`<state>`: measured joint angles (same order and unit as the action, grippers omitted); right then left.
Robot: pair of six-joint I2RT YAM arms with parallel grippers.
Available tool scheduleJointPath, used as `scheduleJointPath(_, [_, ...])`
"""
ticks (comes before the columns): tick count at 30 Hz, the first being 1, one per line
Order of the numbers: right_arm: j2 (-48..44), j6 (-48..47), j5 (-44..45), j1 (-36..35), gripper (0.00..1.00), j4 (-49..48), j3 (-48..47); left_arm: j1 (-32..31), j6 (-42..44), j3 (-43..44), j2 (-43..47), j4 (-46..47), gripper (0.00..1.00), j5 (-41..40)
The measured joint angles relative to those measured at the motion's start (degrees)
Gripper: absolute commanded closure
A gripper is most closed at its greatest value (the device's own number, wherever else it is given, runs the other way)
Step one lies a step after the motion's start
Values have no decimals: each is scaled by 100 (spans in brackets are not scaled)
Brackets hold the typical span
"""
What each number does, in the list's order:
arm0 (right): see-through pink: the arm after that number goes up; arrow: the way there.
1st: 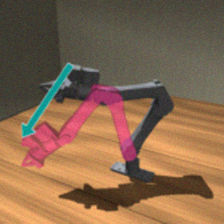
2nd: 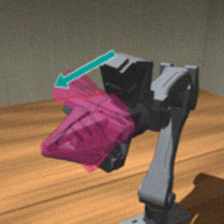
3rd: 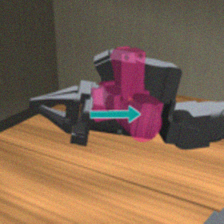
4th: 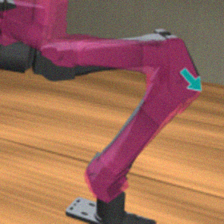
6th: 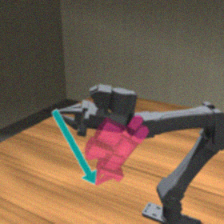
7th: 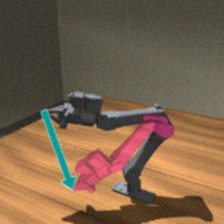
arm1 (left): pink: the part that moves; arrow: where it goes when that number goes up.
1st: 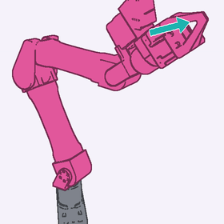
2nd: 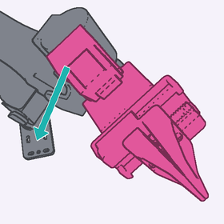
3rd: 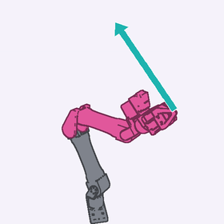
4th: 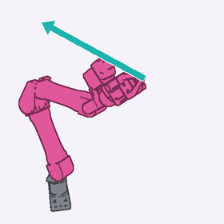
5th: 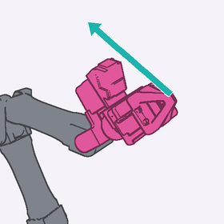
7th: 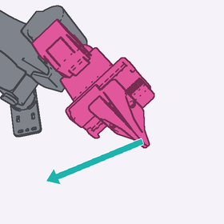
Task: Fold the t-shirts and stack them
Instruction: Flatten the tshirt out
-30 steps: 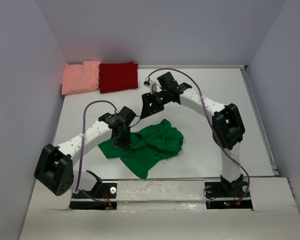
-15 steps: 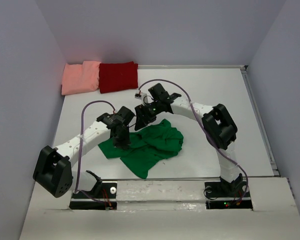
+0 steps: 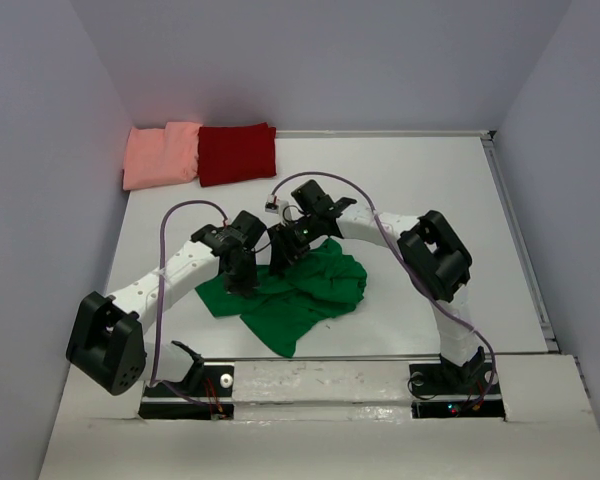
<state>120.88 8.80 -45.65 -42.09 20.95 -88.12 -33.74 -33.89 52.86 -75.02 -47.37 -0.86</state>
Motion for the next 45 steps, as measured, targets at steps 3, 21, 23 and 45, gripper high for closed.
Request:
scheduleJointPath(3, [-2, -2, -2, -39, 62, -2, 20, 9, 0, 0, 2, 2, 100, 0])
scheduleJointPath(21, [-28, -295, 492, -116, 38, 236, 72, 85, 37, 0, 153, 4, 100, 20])
scheduleJointPath(23, [-55, -448, 769, -203, 39, 356, 68, 85, 37, 0, 166, 11, 100, 22])
scheduleJointPath(45, [-597, -1585, 2677, -485, 45, 577, -487, 240, 175, -13, 197, 142, 100, 44])
